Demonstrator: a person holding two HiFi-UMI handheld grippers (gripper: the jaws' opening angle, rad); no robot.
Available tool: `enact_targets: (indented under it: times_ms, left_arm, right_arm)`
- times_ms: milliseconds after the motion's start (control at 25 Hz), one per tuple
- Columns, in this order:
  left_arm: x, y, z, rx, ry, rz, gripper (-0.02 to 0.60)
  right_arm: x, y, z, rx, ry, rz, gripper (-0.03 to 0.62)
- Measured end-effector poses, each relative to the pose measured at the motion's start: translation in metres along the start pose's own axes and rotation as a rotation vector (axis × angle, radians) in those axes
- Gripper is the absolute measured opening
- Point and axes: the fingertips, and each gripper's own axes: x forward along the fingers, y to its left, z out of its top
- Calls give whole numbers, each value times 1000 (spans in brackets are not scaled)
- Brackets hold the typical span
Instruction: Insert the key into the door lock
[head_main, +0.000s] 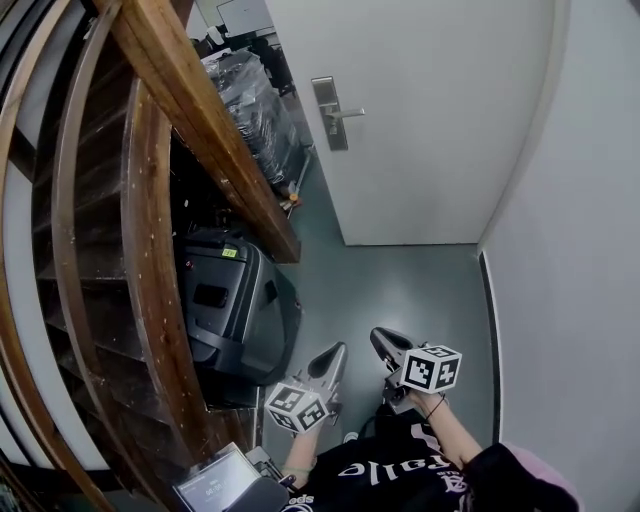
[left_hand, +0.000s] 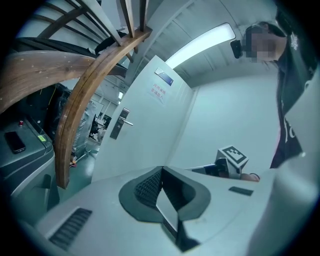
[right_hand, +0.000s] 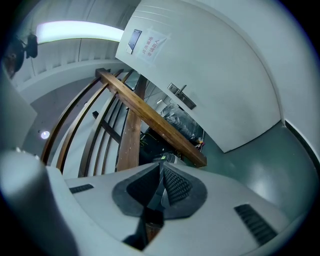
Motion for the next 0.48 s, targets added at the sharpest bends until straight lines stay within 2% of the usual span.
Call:
enact_targets:
  times_ms: [480]
  left_arm:
    - [-120, -12, -26, 10, 34, -75, 5]
  right_arm:
    - [-26, 81, -99, -10, -45, -50, 35]
